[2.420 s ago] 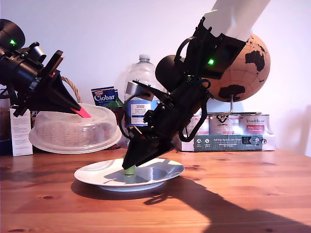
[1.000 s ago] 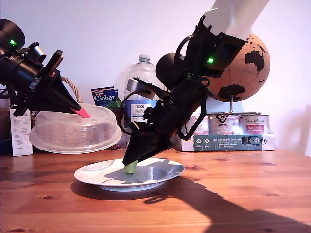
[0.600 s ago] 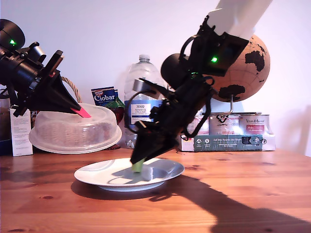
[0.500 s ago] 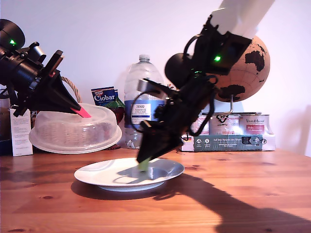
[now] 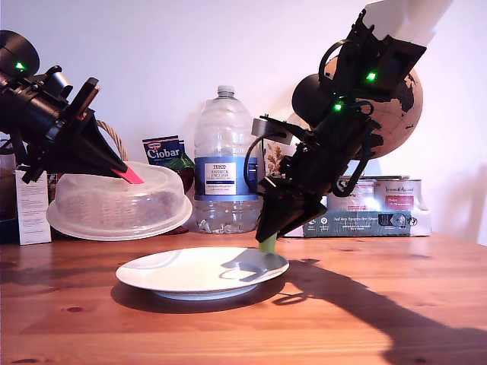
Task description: Lift the plastic dome with your left arm while removing the green coffee capsule from the plate using your right arm.
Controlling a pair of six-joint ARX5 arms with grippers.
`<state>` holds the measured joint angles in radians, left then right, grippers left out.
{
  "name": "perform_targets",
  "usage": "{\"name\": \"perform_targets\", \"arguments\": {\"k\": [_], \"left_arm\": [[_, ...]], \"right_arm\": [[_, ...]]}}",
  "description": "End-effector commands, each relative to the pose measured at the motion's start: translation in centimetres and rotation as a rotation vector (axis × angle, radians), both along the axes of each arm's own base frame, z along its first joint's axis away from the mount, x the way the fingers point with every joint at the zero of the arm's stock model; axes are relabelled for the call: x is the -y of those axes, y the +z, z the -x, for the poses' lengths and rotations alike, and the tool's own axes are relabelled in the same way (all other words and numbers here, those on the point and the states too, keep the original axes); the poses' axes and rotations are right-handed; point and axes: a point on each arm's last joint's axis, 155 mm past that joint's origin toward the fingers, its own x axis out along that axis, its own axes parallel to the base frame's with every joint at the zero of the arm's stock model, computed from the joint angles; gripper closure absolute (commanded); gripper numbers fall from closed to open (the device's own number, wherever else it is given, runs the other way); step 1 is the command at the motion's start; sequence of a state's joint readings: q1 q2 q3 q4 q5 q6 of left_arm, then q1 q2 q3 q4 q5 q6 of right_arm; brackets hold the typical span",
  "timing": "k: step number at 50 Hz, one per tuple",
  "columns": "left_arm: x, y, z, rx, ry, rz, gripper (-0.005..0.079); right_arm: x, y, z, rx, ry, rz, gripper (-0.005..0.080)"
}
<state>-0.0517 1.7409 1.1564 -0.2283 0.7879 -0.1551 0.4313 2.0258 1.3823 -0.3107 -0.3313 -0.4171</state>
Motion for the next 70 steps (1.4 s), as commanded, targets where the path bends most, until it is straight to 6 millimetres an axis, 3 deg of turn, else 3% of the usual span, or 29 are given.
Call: {"name": "perform_targets", "arguments": {"k": [1,20,33,41,50,70], "left_arm": [[0.0,0.4,0.0,0.015,-0.005,0.004,0.0766],[0.0,0.4,0.0,0.013,-0.004,0.006,0.0766],[0.0,0.4,0.0,0.011,-0.002,0.008,0.0766],[0.1,0.4,0.1,0.009,-0.004,0.010,0.0766],[0.3,0.4,0.2,0.008,-0.011,0.013,0.0766],[0.4,0.5,0.2,0.010,-0.013,0.016,0.0766]], "right_arm": [[0.7,0.6,-0.4,0.011,-0.010,0.010,0.0495],[3.7,1.1,-1.7,0.013,-0.080,0.025,0.0495],[3.4,3.7,-1.7,0.054,-0.071,-0.010,0.0495],[3.5,3.9,-1.7,0.058,-0.072,-0.009,0.0495],[5.4,3.6,-2.5,0.072,-0.108,0.037,0.0495],[12.0,2.0,-3.2,0.034,-0.215,0.175,0.0495]]}}
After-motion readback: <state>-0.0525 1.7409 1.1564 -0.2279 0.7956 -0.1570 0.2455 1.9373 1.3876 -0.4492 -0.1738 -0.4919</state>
